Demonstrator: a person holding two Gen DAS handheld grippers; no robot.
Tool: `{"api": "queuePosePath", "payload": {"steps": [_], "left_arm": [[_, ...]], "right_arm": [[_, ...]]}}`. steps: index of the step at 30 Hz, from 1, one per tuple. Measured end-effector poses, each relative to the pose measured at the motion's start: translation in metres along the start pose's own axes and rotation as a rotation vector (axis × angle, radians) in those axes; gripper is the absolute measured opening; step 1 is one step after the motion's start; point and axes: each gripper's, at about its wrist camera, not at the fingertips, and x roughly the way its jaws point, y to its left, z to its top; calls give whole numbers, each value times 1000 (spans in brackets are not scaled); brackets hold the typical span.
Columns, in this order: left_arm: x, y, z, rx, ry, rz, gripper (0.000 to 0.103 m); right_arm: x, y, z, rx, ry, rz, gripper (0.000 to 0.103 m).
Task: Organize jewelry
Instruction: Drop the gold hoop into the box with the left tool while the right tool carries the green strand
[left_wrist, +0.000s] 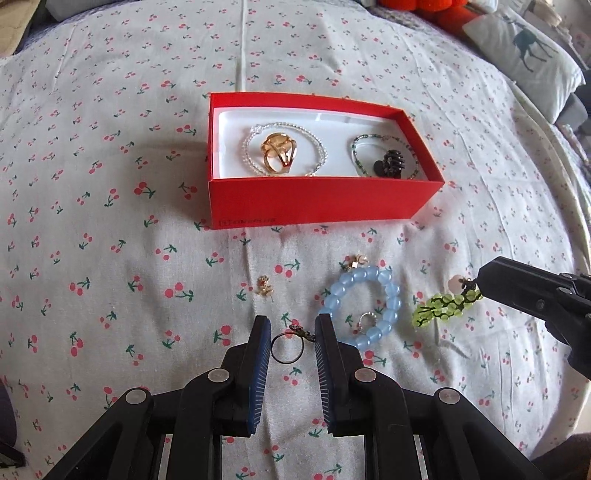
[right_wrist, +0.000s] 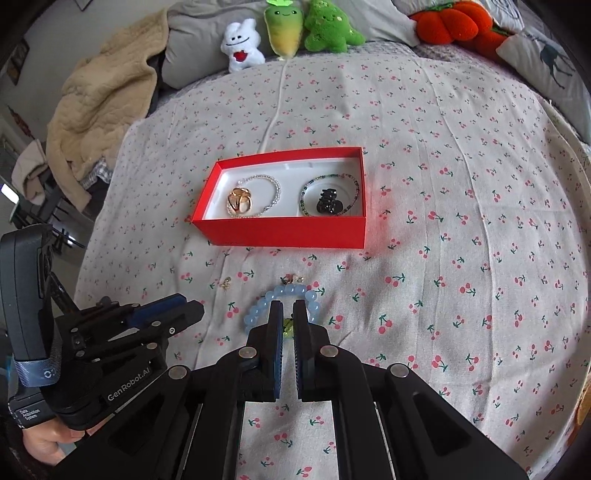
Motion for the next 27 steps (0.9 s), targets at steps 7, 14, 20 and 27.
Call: {"api": "queuePosePath", "payload": {"steps": [7, 14, 20, 27], "left_arm": [[-15, -8, 8, 21, -77, -48, 19], [-22, -4, 23, -12, -132, -110, 19], [-22, 3, 41, -20, -192, -120, 19], [-2, 26, 64, -81, -234, -78, 19]], "right_arm": [[-15, -1, 6, 14, -69, 12, 5], [-23, -3, 16, 39, -138, 5, 5], [-30, -11, 28, 69, -211, 10, 5], [-26, -15, 42, 102, -236, 28, 5]]}}
